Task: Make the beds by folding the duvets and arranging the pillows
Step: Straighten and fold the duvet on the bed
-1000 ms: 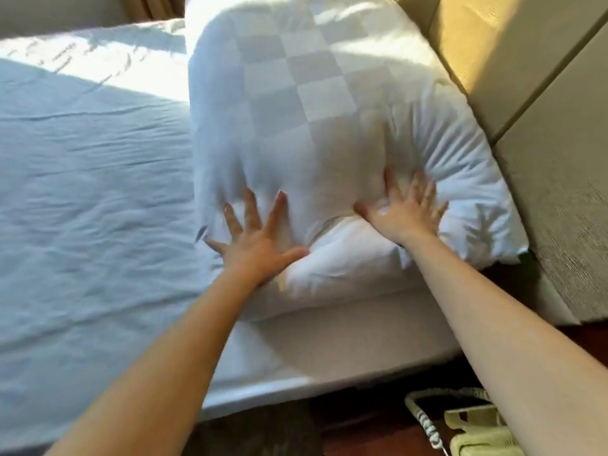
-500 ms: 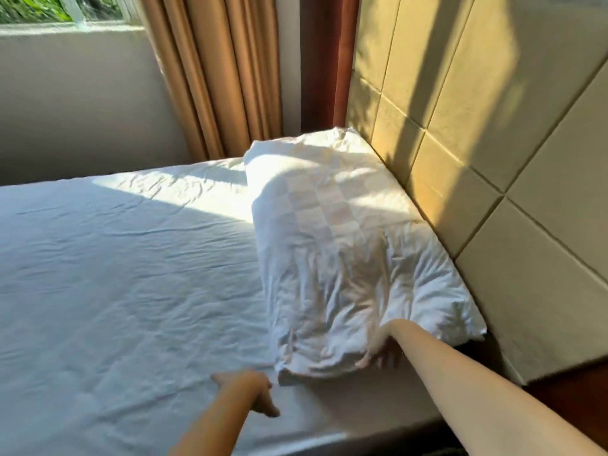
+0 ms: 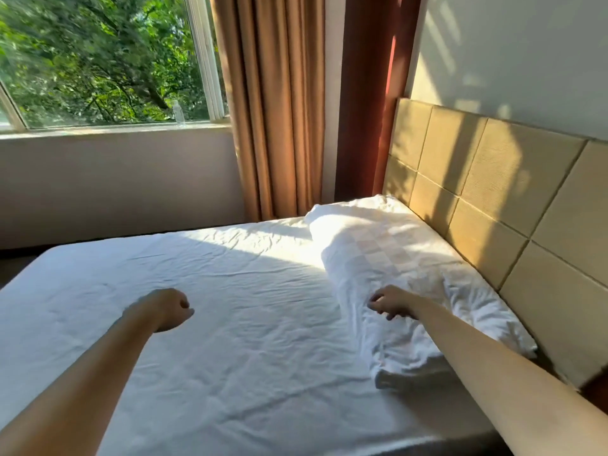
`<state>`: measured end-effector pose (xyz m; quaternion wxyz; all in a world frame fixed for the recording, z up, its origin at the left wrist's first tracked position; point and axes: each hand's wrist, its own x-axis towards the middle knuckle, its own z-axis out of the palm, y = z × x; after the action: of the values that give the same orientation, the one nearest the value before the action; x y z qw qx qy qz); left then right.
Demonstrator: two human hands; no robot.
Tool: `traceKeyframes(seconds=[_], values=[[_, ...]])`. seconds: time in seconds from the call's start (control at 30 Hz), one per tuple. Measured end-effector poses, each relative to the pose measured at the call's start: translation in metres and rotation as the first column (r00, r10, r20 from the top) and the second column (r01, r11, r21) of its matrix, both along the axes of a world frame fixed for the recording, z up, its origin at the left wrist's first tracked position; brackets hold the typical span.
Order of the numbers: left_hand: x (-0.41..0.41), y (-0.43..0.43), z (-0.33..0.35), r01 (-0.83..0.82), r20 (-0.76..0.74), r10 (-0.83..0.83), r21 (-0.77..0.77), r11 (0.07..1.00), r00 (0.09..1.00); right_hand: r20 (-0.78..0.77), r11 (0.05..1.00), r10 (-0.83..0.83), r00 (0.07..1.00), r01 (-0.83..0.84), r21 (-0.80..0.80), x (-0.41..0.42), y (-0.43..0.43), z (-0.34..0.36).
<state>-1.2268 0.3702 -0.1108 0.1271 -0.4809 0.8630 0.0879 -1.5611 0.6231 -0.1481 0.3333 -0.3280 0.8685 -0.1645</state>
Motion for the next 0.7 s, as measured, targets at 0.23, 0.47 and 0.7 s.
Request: traceKeyframes(seconds=[0.23,0.47,0.7], values=[[0.160,-0.048,0.057,0.045,-0.076,-0.055,-0.124,0.991,0.996,-0.200,0.981,0.140,0.970,-0.163,-0.103,0.180,-0.093,0.054],[0.309,-0.148,0.067,0.016,-0.179,-0.044,-0.154,0.988,0.983,-0.328,0.958,0.261,0.908,-0.284,-0.023,0.319,-0.214,0.076],[0.491,-0.304,0.072,-0.155,-0.148,0.127,-0.196,0.968,0.981,-0.384,0.881,0.351,0.854,-0.441,-0.174,0.484,-0.454,0.091]])
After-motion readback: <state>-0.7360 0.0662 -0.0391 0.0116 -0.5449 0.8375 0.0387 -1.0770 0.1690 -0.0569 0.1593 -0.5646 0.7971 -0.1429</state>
